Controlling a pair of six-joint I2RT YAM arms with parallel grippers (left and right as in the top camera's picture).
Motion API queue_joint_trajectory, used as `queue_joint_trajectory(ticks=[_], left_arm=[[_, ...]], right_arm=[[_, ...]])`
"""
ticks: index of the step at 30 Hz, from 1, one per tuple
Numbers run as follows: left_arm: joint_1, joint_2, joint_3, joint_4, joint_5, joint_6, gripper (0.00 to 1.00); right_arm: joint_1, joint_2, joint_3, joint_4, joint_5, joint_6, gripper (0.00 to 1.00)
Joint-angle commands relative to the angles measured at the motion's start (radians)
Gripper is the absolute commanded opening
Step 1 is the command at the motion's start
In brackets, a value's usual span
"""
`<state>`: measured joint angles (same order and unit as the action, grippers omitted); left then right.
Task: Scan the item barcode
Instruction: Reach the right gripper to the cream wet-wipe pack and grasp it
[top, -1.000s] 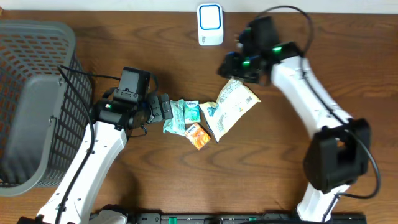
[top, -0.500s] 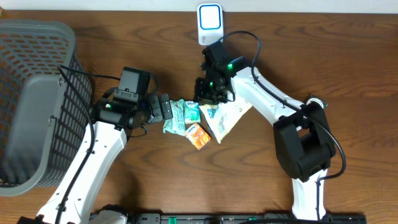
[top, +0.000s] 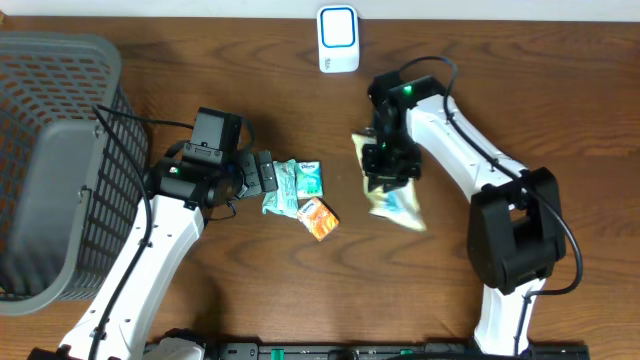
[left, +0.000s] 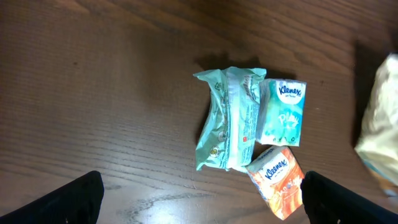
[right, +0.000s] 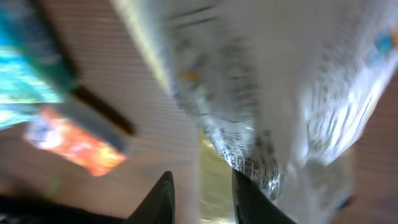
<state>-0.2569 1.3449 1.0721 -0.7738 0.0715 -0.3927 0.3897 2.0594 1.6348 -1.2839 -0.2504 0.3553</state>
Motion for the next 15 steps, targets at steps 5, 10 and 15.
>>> queue_joint_trajectory(ticks=[5, 10, 15], left_arm=[[0.005, 0.002, 0.011, 0.0, -0.016, 0.006, 1.0], [0.005, 0.002, 0.011, 0.0, -0.016, 0.006, 1.0], [0.005, 0.002, 0.011, 0.0, -0.016, 0.006, 1.0]], right_arm=[[-0.124, -0.021, 0.013, -0.003, 0.134, -0.097, 0.25], [-0.175, -0.027, 0.118, -0.037, -0.019, -0.204, 0.27], [-0.182, -0.034, 0.199, 0.007, 0.026, -0.194, 0.29]])
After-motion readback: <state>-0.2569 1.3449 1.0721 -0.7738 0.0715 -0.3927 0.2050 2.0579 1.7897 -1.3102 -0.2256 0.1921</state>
